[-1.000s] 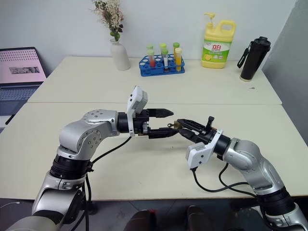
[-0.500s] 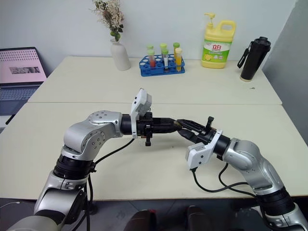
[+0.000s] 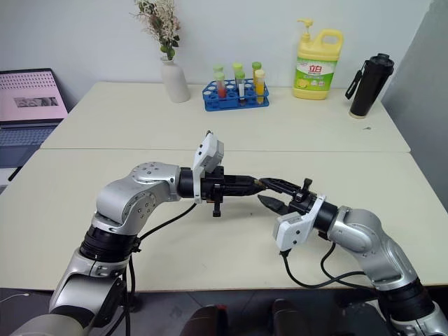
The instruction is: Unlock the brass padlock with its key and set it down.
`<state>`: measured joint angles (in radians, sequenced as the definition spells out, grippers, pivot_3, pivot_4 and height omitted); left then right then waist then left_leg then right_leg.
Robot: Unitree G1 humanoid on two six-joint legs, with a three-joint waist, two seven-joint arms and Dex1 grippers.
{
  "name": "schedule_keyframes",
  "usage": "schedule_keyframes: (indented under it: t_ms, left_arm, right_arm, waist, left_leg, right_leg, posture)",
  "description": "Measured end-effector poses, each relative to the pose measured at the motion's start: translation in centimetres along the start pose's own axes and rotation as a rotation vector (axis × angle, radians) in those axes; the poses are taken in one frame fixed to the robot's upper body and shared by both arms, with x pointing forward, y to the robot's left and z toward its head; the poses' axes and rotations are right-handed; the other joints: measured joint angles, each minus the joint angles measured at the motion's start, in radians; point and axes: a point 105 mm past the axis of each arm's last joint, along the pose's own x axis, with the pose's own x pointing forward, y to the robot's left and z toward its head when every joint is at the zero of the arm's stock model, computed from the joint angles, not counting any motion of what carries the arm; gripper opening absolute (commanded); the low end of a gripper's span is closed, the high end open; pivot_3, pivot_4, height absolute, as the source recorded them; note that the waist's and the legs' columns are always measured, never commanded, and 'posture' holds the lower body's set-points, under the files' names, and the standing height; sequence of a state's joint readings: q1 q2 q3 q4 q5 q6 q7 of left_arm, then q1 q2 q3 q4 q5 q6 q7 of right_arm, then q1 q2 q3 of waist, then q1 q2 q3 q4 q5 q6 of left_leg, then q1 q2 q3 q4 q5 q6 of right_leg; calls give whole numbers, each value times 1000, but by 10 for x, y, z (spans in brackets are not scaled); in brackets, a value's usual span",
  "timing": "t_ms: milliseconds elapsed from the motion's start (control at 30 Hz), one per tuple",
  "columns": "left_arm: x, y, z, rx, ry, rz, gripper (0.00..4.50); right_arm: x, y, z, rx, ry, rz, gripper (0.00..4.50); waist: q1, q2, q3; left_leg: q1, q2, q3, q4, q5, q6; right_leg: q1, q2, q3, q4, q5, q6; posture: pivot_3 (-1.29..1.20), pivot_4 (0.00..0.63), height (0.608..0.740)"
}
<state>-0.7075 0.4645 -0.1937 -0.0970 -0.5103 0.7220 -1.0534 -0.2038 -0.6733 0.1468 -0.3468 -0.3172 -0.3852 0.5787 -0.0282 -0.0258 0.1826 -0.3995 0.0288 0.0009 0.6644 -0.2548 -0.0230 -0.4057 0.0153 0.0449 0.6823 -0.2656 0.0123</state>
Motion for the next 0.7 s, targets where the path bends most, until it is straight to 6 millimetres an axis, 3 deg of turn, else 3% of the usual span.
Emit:
schedule_keyframes:
  t_ms: [67,167,233,333,600,700]
  left_arm:
    - [-1,3,-3,-12,1,3,171]
    - [-2,8,-5,-21,1,4,171]
    - [-2,8,-4,-13,-3,-5,171]
    - [-1,8,0,0,-12,-28,171]
    - [1,-3,-1,4,-12,-130,171]
    - [-1,-5,1,12,-9,-139,171]
  right_arm:
    - [-12,3,-9,100,55,36,3639]
    - [-31,-4,-13,287,108,28,3639]
    - [-39,-14,-5,381,101,27,3639]
    - [-40,-15,10,471,59,72,3074]
    - [-24,-17,23,719,0,121,120]
    - [-20,-22,25,769,-18,121,0]
  waist:
    - [1,0,0]
    - [3,0,0]
    - [2,0,0]
    - [-2,0,0]
    - [-1,0,0]
    - [-1,0,0]
  left_leg:
    - [0,0,0,0,0,0]
    - [0,0,0,0,0,0]
    - [0,0,-1,0,0,0]
    - [0,0,-1,0,0,0]
    - [0,0,-1,0,0,0]
    - [0,0,-1,0,0,0]
  right_leg:
    - [0,0,0,0,0,0]
    - [0,0,0,0,0,0]
    - [0,0,-1,0,0,1]
    - [0,1,-1,0,-1,1]
    - [0,1,-1,0,-1,2]
    - [0,1,-1,-1,-1,2]
  posture:
    - [0,150,740]
    - [0,150,740]
    - [0,150,740]
    - [0,150,740]
    - [0,150,740]
    - [0,150,740]
